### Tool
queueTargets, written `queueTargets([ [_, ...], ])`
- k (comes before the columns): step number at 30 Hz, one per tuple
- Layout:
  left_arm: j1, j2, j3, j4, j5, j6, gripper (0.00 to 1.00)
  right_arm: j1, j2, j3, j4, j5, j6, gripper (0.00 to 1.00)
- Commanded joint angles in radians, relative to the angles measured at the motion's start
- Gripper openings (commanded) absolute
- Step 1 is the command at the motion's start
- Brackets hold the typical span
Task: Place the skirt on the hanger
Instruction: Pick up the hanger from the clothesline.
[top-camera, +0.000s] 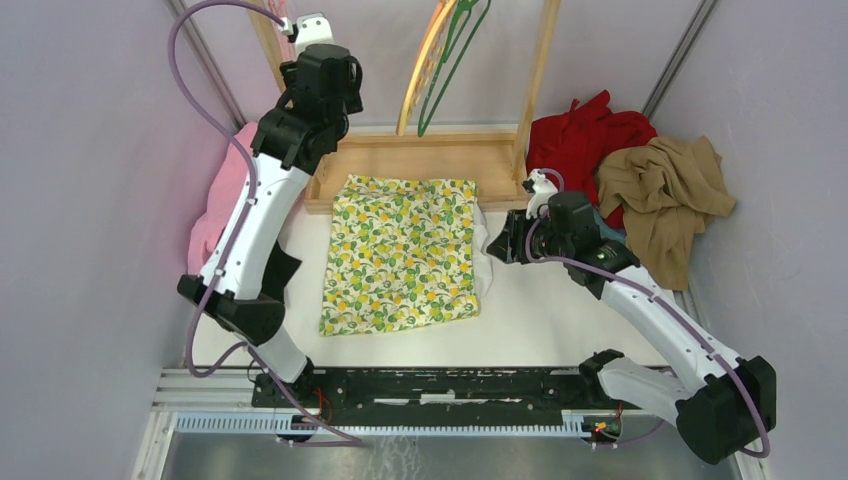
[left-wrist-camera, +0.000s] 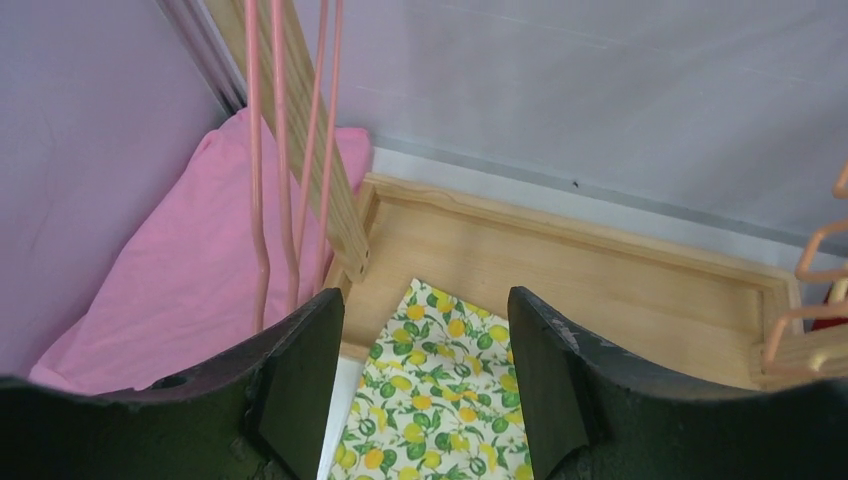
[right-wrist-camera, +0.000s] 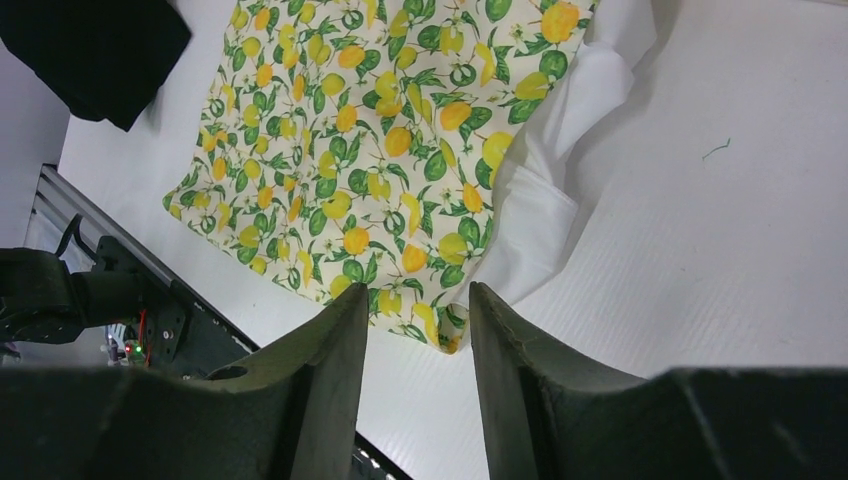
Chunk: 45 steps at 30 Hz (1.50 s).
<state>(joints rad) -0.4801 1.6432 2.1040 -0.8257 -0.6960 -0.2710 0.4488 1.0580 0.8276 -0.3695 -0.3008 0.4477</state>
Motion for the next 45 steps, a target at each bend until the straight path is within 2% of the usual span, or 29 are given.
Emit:
queueTargets([
  [1,0.047,0.029,0.080,0.088,-0.008,0.066,0.68,-0.003,-0.025,-0.014,0.053,-0.029,0.011,0.47],
  [6,0.052,0.045,0.122,0.074,-0.013,0.077,0.67,-0.003,-0.024,-0.025,0.060,-0.033,0.011,0.47],
  [21,0.092,0.043,0.033,0.157,-0.043,0.116,0.67,-0.003,0.009,-0.037,0.097,-0.055,0.017,0.47],
  [39,0.174,0.101,0.001,0.206,0.040,0.113,0.67,-0.003,0.035,-0.037,0.114,-0.069,0.014,0.46],
  [42,0.178,0.112,0.006,0.217,0.055,0.120,0.62,-0.002,0.043,-0.035,0.116,-0.070,0.014,0.46],
  [45,0.180,0.123,0.019,0.218,0.069,0.123,0.48,-0.003,0.047,-0.033,0.118,-0.070,0.014,0.46],
])
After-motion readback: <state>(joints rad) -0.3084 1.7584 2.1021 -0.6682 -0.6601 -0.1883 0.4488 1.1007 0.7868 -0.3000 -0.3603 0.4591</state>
